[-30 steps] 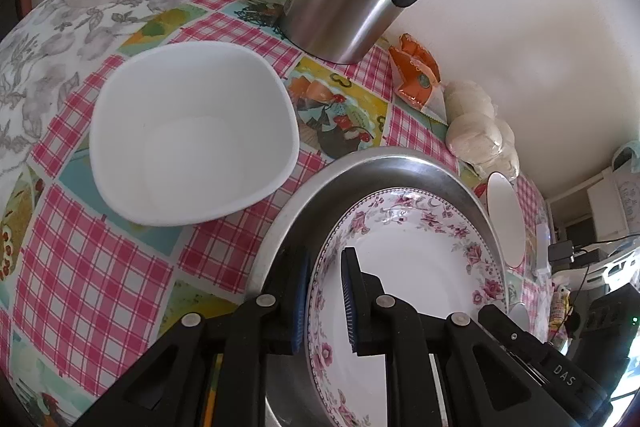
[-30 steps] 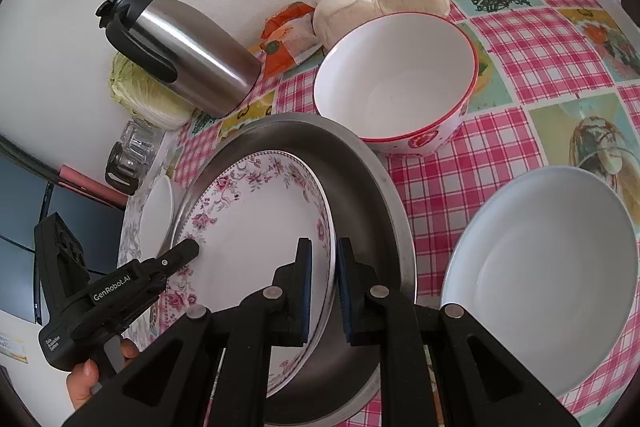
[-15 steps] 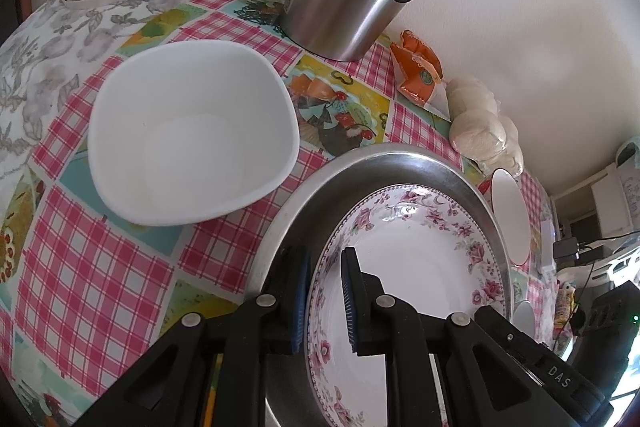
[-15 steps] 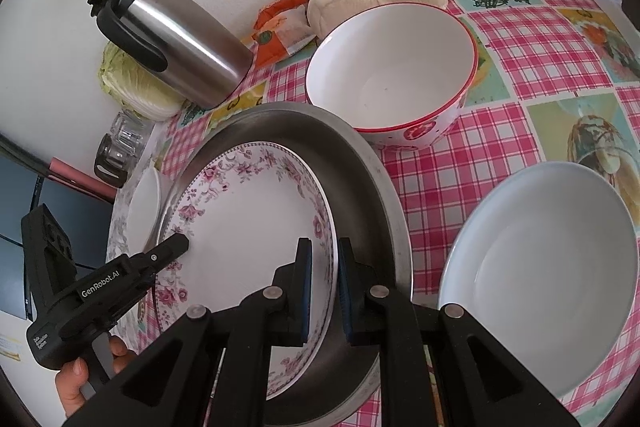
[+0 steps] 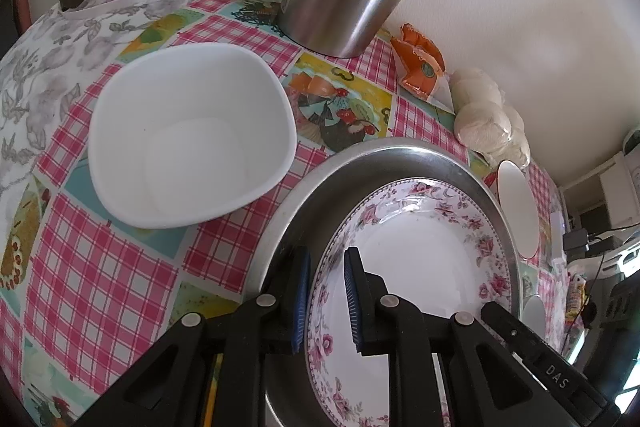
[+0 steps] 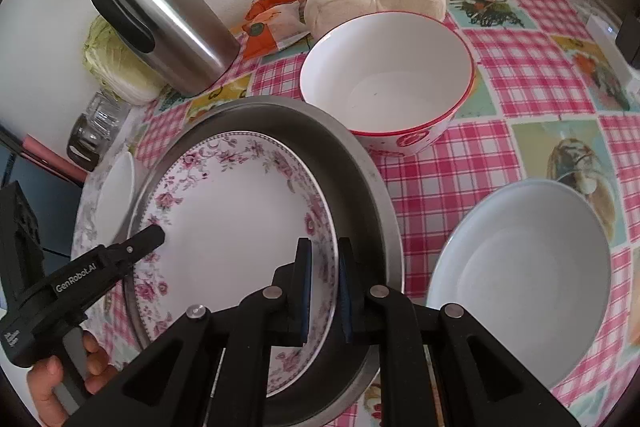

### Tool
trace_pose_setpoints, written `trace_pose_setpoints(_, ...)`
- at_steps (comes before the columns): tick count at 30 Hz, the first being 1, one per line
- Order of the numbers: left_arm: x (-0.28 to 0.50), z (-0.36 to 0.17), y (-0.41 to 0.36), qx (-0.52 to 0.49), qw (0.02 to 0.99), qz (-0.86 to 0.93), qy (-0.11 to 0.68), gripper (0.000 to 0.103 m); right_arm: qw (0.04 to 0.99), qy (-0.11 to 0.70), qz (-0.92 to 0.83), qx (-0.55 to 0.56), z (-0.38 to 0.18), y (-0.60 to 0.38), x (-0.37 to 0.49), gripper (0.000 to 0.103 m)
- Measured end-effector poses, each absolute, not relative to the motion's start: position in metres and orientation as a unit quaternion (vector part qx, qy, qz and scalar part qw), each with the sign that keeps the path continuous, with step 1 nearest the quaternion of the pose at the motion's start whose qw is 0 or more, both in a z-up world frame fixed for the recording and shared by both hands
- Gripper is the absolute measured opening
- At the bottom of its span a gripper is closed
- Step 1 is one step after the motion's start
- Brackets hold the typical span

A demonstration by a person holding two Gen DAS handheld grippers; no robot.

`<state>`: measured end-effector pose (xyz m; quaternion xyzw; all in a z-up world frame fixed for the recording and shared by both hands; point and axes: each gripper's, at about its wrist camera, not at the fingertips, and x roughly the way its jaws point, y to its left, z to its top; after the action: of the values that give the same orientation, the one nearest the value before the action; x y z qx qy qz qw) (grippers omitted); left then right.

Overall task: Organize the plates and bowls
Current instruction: 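Lower the pink-floral plate into the steel tray with the right gripper, then open the right gripper and withdraw it from the plate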

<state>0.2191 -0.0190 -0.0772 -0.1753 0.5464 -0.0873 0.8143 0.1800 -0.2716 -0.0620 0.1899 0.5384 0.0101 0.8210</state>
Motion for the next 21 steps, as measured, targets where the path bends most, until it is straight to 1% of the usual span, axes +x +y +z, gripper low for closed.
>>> trace_pose_setpoints(10,0.219,-0.07,-0.022,-0.148,0.82,-0.078,0.547,0.02,0.824,0.539,-0.001,0.175,-0.054,-0.271,0.178,0.014)
trace_pose_setpoints(15,0.216,-0.052,-0.022,-0.131,0.829,-0.076,0.538,0.022,0.835,0.526,-0.007,0.161,-0.032,-0.272,0.173,0.014)
trace_pose_setpoints(18,0.214,-0.04,-0.022,-0.121,0.836,-0.078,0.529,0.03,0.846,0.51,-0.006,0.154,-0.015,-0.27,0.17,0.014)
trace_pose_setpoints(20,0.212,-0.03,-0.023,-0.107,0.842,-0.075,0.524,0.044,0.853,0.5,-0.008,0.148,-0.003,-0.269,0.168,0.015)
trace_pose_setpoints(21,0.211,-0.026,-0.024,-0.1,0.844,-0.072,0.523,0.048,0.854,0.499,-0.01,0.146,0.0,-0.269,0.167,0.016)
